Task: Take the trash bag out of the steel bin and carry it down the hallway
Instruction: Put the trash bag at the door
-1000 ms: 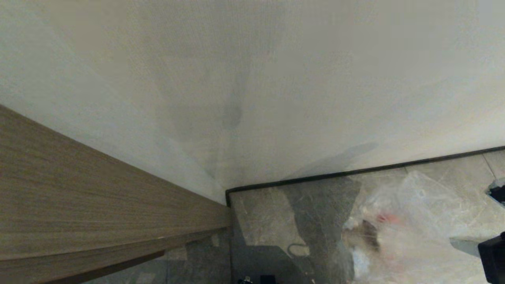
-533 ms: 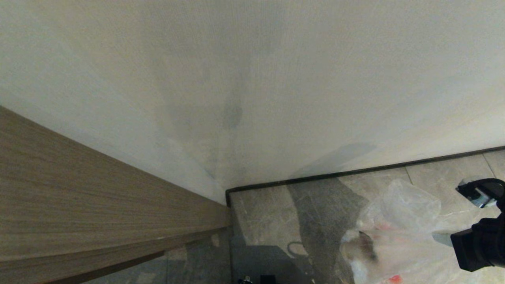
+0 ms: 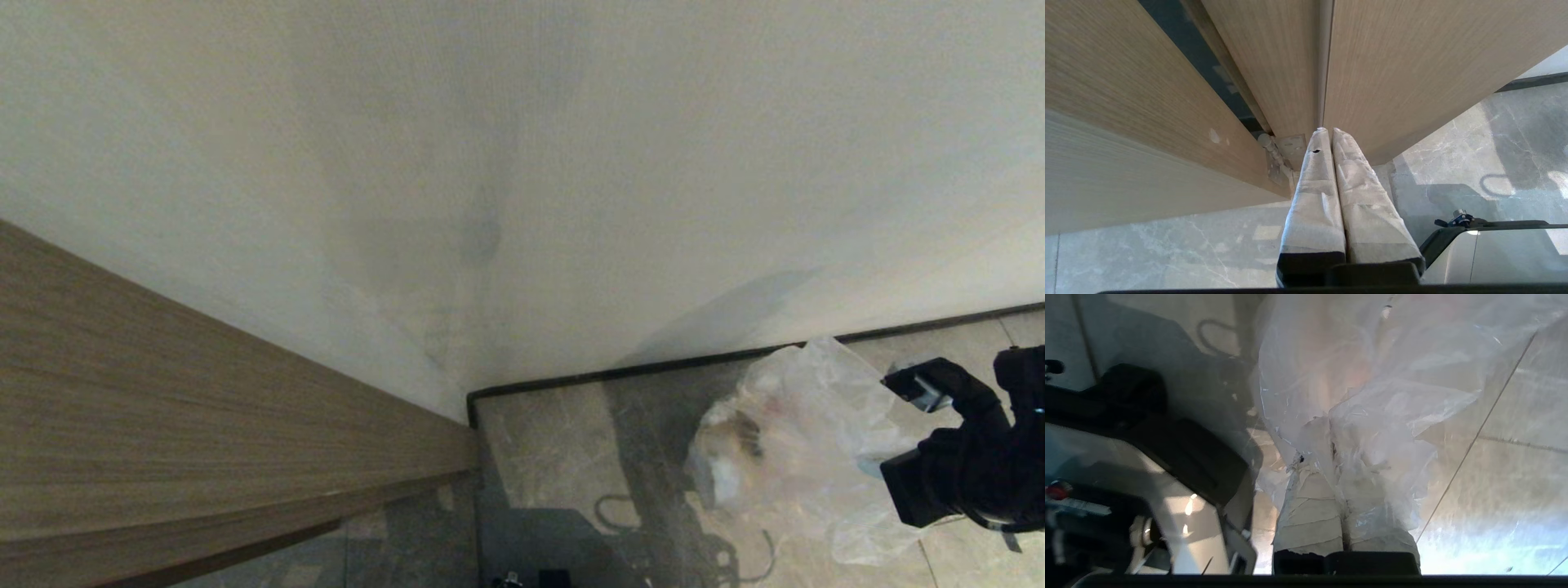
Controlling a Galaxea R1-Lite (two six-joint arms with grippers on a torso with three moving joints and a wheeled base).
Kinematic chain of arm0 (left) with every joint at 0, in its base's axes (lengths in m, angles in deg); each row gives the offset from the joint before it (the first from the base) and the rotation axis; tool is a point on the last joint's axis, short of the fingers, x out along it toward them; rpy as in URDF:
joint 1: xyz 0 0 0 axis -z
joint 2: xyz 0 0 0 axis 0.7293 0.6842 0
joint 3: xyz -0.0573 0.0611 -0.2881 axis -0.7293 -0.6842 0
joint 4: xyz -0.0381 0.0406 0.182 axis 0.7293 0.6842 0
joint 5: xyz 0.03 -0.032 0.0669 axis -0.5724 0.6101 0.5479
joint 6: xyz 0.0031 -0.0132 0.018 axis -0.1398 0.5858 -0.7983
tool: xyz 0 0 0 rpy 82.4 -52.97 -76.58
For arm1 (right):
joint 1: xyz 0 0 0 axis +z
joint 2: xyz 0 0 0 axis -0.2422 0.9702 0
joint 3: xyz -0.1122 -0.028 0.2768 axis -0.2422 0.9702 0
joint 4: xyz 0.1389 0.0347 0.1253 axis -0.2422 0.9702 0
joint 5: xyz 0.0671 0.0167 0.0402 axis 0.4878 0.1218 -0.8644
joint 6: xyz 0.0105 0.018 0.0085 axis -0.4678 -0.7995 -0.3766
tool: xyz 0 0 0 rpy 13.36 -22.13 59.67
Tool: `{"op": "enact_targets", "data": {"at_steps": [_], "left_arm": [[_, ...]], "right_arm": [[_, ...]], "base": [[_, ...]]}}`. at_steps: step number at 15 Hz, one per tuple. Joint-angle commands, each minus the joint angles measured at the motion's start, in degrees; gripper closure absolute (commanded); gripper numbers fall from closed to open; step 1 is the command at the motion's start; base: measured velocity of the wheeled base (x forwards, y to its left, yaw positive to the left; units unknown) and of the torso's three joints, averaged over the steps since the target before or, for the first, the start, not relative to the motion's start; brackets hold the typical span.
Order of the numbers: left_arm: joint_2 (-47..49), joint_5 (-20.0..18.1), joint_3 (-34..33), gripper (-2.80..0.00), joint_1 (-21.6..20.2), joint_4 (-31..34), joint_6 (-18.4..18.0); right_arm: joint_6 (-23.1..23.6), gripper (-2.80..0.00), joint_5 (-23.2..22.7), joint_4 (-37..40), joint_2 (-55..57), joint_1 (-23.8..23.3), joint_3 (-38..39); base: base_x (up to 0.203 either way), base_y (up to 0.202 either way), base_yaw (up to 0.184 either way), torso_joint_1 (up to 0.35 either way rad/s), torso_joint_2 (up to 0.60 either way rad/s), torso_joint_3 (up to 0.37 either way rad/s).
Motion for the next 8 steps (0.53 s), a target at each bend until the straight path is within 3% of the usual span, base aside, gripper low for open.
{"op": "enact_targets", "data": {"at_steps": [1, 8], "left_arm": [[0.0, 0.0, 0.0, 0.0, 0.0, 0.0, 0.0], [0.0, 0.0, 0.0, 0.0, 0.0, 0.0, 0.0]], "right_arm": [[0.3, 0.0, 0.0, -2.1, 5.2, 0.0, -0.7], [0.3, 0.0, -0.3, -7.5, 13.4, -0.7, -4.0]], "base": [[0.0, 0.0, 0.0, 0.0, 0.0, 0.0], [0.0, 0.0, 0.0, 0.0, 0.0, 0.0]]}}
